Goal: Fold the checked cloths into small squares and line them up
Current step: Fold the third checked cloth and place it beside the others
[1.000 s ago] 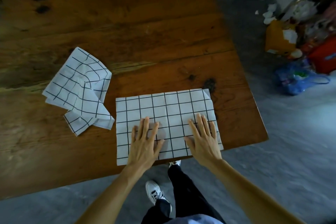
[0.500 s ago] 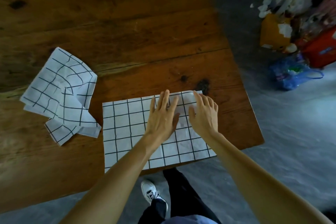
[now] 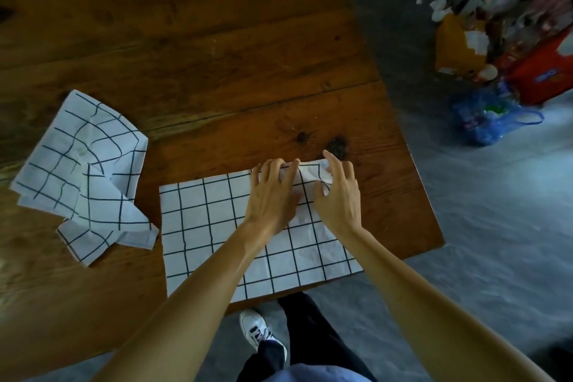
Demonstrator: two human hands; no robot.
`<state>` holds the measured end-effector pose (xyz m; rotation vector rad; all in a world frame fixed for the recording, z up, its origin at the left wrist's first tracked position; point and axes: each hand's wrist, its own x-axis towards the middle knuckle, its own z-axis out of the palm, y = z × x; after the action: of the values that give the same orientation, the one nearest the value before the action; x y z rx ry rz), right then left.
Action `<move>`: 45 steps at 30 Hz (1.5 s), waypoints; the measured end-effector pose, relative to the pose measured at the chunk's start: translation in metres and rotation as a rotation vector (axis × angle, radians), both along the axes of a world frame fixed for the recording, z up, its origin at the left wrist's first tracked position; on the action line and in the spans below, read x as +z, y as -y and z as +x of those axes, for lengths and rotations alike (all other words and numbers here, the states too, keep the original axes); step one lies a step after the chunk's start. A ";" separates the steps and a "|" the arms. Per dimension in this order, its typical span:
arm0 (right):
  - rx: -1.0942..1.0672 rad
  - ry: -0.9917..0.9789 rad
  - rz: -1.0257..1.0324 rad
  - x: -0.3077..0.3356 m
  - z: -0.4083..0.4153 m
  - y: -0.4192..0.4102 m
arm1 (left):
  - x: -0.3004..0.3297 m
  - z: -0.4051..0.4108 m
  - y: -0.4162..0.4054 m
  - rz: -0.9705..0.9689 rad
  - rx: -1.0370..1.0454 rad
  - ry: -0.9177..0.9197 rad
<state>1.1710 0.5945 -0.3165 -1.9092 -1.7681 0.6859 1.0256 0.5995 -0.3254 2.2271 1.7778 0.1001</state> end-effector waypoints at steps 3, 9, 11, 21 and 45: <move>-0.057 -0.102 0.031 0.003 -0.001 -0.003 | 0.000 0.001 0.002 0.022 0.004 0.012; -0.214 -0.168 0.080 0.001 0.001 -0.010 | -0.005 0.001 0.006 0.074 -0.003 0.031; -0.240 -0.141 0.065 -0.003 0.003 -0.009 | -0.003 0.002 0.005 0.050 -0.003 0.039; 0.218 0.150 0.129 -0.008 -0.024 0.030 | 0.004 -0.027 0.043 0.057 0.041 0.151; 0.508 0.476 -0.014 -0.028 -0.059 0.104 | -0.028 -0.081 0.140 0.002 0.128 -0.065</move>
<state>1.1119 0.4907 -0.3444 -1.7343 -2.6009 0.4166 0.9445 0.4592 -0.3530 2.1394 1.9551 0.0570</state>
